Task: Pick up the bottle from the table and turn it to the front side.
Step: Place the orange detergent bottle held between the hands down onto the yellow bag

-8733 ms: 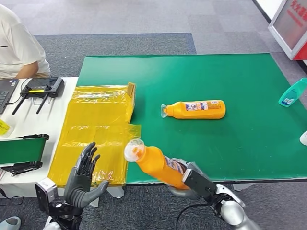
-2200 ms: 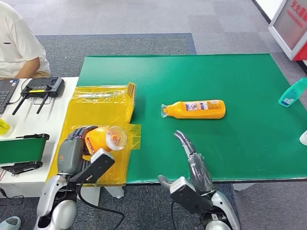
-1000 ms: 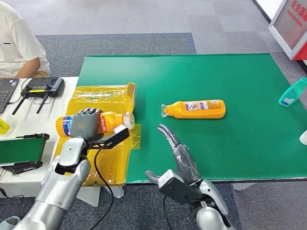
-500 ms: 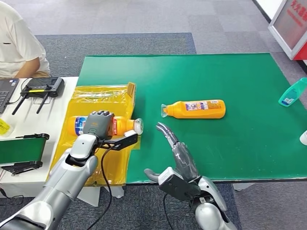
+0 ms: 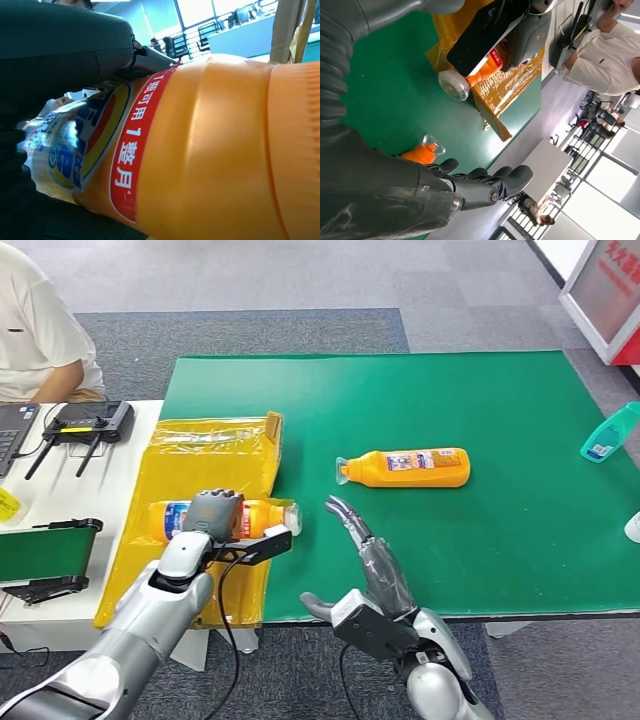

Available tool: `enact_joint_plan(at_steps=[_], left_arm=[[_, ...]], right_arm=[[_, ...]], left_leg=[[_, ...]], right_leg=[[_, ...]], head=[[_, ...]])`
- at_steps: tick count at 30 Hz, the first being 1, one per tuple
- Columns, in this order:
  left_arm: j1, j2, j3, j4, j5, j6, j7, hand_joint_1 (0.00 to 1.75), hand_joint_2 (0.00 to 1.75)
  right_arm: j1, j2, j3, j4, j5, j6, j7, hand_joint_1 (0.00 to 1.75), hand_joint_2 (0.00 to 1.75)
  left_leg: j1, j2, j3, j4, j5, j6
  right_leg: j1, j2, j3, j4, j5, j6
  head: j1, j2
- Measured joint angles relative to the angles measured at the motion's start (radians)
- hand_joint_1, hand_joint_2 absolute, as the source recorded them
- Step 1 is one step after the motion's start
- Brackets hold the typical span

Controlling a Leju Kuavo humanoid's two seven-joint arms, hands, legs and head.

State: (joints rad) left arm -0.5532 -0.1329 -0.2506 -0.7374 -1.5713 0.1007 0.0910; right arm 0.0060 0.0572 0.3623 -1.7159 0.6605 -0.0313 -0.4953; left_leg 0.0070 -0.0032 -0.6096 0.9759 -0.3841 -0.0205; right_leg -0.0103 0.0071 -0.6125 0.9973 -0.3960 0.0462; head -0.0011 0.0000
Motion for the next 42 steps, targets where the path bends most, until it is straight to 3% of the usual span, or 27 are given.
enact_joint_plan(at_steps=[1, 3, 19, 30, 42], left_arm=[[-0.002, -0.001, 0.0, 0.007, 0.0, 0.002, 0.002, 0.17, 1.75], [-0.005, -0.003, 0.0, 0.02, 0.0, 0.004, 0.007, 0.0, 1.75], [-0.012, -0.009, 0.007, 0.051, 0.0, 0.012, 0.005, 0.0, 1.75], [-0.002, -0.028, 0.059, 0.051, 0.004, 0.042, -0.07, 0.0, 1.75], [0.003, -0.042, 0.083, 0.05, 0.004, 0.043, -0.076, 0.0, 1.75]], right_arm=[[0.0, 0.0, 0.0, 0.0, -0.001, 0.0, -0.001, 0.0, 1.75], [0.001, 0.0, 0.0, 0.0, -0.004, 0.0, -0.002, 0.0, 1.75], [0.007, 0.0, -0.003, 0.004, -0.008, -0.001, -0.004, 0.0, 1.75], [0.009, 0.0, -0.004, 0.009, -0.01, -0.004, -0.005, 0.0, 1.75], [0.012, 0.0, -0.004, 0.009, -0.01, -0.005, -0.006, 0.0, 1.75]], left_leg=[[0.0, 0.0, 0.0, 0.0, 0.0, 0.0], [0.0, 0.0, 0.0, 0.0, 0.0, 0.0], [0.0, 0.0, 0.0, 0.0, 0.0, 0.0], [0.0, 0.0, 0.0, 0.0, 0.0, 0.0], [0.0, 0.0, 0.0, 0.0, 0.0, 0.0]], right_leg=[[0.0, 0.0, 0.0, 0.0, 0.0, 0.0], [0.0, 0.0, 0.0, 0.0, 0.0, 0.0], [0.0, 0.0, 0.0, 0.0, 0.0, 0.0], [0.0, 0.0, 0.0, 0.0, 0.0, 0.0], [0.0, 0.0, 0.0, 0.0, 0.0, 0.0]], head=[[0.0, 0.0], [0.0, 0.0], [0.0, 0.0], [0.0, 0.0], [0.0, 0.0]])
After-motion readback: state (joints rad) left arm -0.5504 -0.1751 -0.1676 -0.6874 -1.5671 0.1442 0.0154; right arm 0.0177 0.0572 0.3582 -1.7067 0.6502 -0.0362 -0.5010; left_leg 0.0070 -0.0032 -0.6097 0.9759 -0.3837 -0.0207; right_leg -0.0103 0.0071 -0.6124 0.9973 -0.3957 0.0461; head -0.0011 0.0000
